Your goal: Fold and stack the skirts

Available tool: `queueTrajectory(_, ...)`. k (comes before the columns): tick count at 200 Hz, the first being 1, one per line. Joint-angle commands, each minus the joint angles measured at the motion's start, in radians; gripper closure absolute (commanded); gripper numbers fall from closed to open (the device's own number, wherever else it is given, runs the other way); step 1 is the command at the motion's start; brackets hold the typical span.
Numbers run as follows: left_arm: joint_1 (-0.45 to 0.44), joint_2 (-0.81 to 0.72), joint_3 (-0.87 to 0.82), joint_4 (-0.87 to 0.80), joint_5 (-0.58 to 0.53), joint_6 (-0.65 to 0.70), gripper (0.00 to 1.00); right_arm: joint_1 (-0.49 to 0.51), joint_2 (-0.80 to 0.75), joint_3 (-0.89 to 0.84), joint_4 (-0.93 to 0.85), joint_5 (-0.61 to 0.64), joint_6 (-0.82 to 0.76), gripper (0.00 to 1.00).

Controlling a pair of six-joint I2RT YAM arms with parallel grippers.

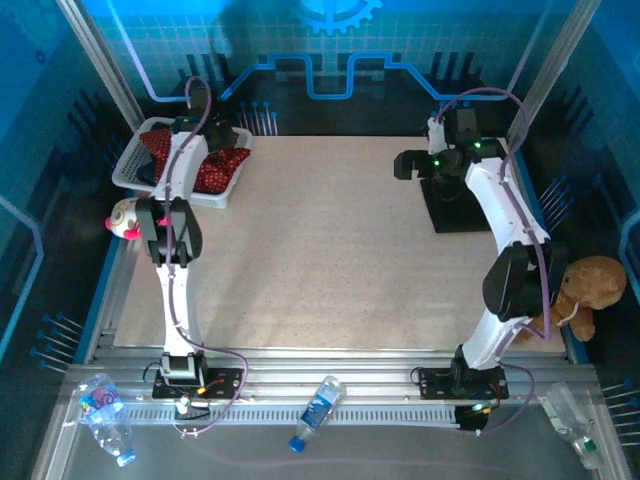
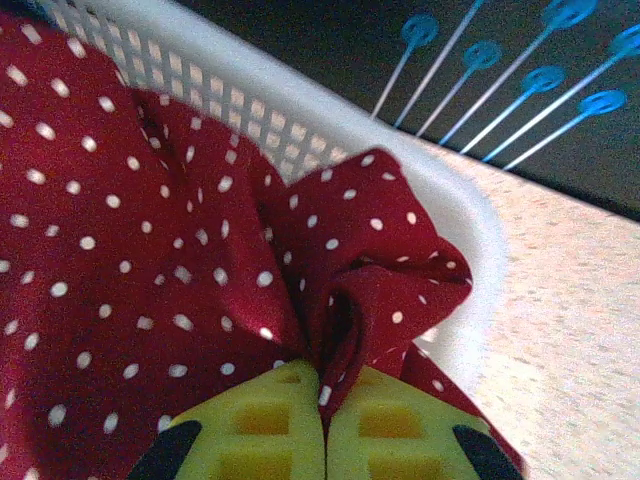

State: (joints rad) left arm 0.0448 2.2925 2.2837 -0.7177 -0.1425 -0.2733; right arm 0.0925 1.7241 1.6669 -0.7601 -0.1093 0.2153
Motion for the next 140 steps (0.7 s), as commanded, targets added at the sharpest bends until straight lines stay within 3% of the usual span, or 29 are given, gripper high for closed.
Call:
queueTrajectory(1, -0.003, -0.248, -0.047, 0.086, 0.128, 0.021, 1.00, 0.003, -0.120, -0.120, 0.218, 0.059, 0.113, 0.00)
queueTrajectory(37, -0.064, -0.476, -0.245, 0.176, 0.265, 0.025, 1.00, 0.004, -0.297, -0.428, 0.655, 0.008, 0.229, 0.00)
queueTrajectory(63, -0.132, -0.549, -0.321, 0.183, 0.374, 0.036, 1.00, -0.015, -0.292, -0.417, 0.594, -0.026, 0.262, 0.00)
queueTrajectory(84, -0.222, -0.545, -0.338, 0.156, 0.441, 0.066, 1.00, -0.044, -0.271, -0.430, 0.594, -0.157, 0.272, 0.00)
queueTrajectory(99, -0.290, -0.523, -0.355, 0.149, 0.471, 0.092, 1.00, -0.054, -0.262, -0.464, 0.640, -0.234, 0.300, 0.00)
queueTrajectory(140, -0.450, -0.395, -0.350, 0.101, 0.520, 0.203, 1.00, -0.060, -0.274, -0.614, 0.841, -0.301, 0.358, 0.00)
